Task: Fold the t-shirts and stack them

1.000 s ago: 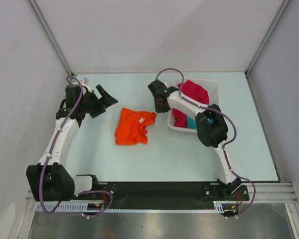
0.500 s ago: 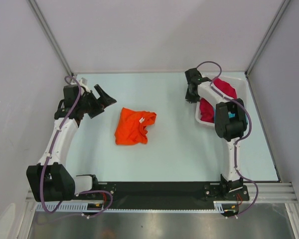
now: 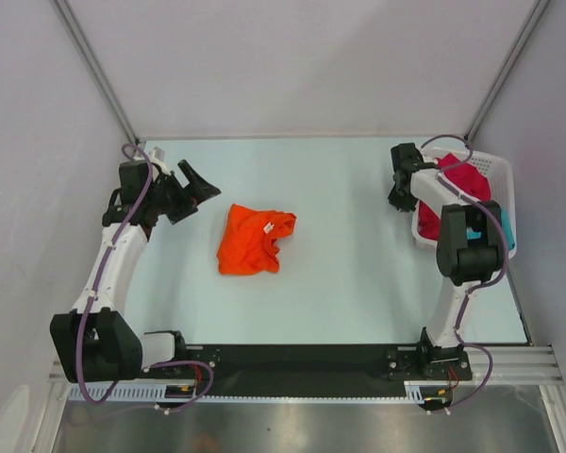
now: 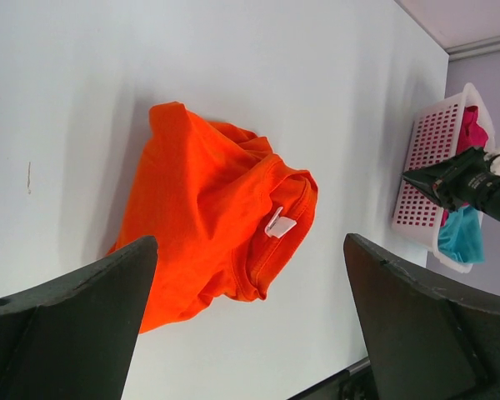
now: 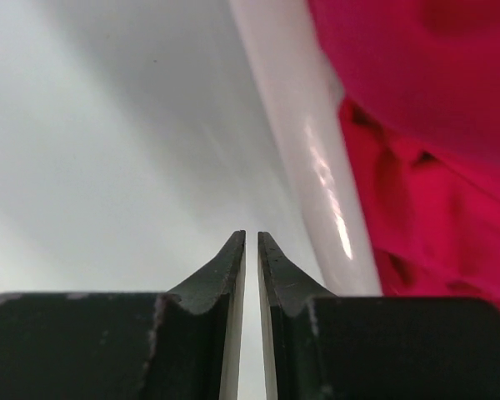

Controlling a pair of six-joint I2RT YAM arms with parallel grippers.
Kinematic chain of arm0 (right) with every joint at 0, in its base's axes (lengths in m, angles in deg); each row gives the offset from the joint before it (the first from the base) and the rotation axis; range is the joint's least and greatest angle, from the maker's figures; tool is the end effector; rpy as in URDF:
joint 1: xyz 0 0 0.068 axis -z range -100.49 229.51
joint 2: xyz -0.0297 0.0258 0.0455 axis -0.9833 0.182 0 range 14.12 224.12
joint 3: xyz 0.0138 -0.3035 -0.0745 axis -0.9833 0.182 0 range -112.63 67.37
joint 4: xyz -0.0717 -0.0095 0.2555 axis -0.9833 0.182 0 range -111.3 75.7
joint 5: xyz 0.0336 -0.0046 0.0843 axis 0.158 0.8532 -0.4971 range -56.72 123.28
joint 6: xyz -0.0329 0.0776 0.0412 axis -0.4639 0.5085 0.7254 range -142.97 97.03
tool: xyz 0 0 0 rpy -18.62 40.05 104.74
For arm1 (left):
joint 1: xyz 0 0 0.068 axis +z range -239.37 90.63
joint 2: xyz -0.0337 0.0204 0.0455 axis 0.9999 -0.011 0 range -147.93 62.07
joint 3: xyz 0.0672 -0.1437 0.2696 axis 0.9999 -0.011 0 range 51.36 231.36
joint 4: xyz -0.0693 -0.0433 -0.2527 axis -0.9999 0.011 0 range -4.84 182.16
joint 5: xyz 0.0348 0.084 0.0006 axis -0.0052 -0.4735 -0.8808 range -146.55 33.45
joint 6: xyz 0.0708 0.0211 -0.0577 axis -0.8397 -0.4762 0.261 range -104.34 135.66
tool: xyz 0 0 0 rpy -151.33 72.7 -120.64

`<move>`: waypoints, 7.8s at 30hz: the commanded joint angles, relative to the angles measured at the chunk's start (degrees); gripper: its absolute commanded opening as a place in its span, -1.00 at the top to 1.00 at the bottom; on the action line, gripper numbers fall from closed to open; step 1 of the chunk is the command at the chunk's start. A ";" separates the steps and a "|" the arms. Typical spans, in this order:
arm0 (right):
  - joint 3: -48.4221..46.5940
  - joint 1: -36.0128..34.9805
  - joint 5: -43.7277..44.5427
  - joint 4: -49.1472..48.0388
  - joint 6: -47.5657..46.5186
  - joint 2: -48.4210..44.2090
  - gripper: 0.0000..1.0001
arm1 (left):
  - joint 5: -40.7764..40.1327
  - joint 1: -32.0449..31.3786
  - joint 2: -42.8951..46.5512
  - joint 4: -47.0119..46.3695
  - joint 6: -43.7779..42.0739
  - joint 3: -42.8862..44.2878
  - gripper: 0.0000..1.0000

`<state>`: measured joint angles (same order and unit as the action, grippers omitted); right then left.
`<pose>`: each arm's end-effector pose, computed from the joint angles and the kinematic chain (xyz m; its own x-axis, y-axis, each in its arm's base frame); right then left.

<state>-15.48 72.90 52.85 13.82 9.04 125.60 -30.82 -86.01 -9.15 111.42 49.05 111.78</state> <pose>0.4475 0.0234 0.1928 -0.7349 0.4175 -0.5344 0.5050 0.8629 -0.0203 0.2995 -0.0191 0.3242 -0.6635 -0.5356 -0.5224 -0.0863 0.7484 -0.6576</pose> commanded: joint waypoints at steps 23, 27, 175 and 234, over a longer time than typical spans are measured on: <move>19.57 3.80 5.92 -1.45 10.53 -33.26 0.69 | 3.97 0.69 4.33 -3.06 0.98 -3.38 -0.99; 19.22 3.54 4.60 -1.80 9.56 -32.29 0.67 | 5.11 0.51 3.81 -3.85 1.68 -3.65 -0.99; -62.53 -40.06 1.77 12.53 -16.36 -6.80 1.00 | -4.91 -19.26 -15.70 -3.23 -1.66 0.31 -0.99; -35.19 -36.02 1.61 16.13 -9.69 -21.13 1.00 | -10.61 -33.85 -37.06 -16.60 3.62 18.76 1.00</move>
<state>-51.20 36.86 53.36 31.15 -1.08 106.52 -38.42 -119.41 -47.71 94.94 53.13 128.02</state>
